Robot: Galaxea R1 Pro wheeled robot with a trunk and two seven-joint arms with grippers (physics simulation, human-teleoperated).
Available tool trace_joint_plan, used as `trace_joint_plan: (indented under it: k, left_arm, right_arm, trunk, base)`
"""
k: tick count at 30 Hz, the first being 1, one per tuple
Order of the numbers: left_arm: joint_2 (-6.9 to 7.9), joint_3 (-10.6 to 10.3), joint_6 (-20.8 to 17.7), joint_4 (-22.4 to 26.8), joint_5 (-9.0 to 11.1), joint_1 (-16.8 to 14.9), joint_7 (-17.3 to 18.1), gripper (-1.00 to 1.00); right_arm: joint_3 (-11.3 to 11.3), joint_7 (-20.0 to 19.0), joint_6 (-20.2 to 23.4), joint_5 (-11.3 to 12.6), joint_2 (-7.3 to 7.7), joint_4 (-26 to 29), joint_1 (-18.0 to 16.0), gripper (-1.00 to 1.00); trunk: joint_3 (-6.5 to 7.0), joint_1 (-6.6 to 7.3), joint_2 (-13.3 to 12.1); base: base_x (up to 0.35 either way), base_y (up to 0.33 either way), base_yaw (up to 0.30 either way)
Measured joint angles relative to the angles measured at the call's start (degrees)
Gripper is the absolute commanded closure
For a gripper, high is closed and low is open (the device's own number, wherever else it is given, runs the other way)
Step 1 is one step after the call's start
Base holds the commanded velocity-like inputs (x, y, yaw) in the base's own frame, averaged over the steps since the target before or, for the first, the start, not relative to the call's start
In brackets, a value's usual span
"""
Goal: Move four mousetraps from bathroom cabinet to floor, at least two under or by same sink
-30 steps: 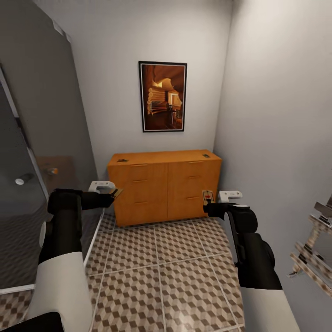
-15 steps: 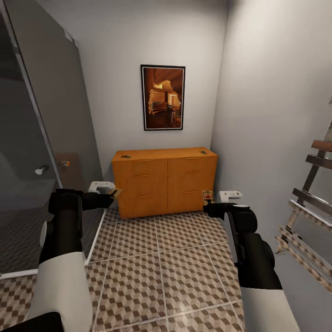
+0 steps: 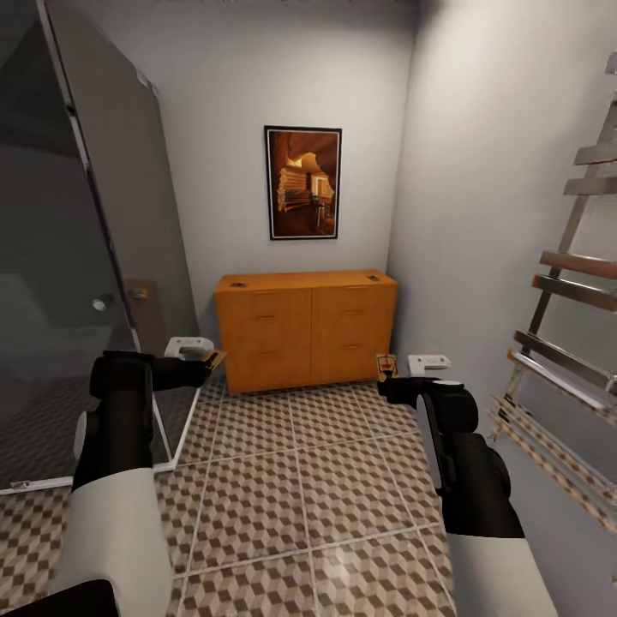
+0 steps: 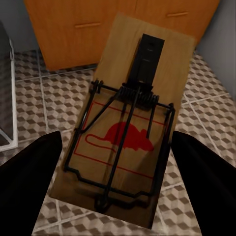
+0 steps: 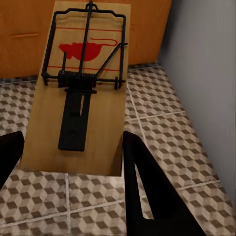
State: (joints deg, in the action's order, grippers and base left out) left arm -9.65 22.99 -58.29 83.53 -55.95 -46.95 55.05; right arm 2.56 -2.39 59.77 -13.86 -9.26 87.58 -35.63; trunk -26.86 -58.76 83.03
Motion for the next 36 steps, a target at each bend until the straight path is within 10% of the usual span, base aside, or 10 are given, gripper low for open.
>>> trace_joint_plan:
  k: [36]
  left_arm:
    - [0.03, 0.0, -0.01, 0.0, 0.03, 0.0, 0.06, 1.0]
  right_arm:
    - [0.0, 0.04, 0.0, -0.2, -0.01, -0.04, 0.0, 1.0]
  trunk:
    - [0.0, 0.0, 0.0]
  base:
    - [-0.341, 0.0, 0.0]
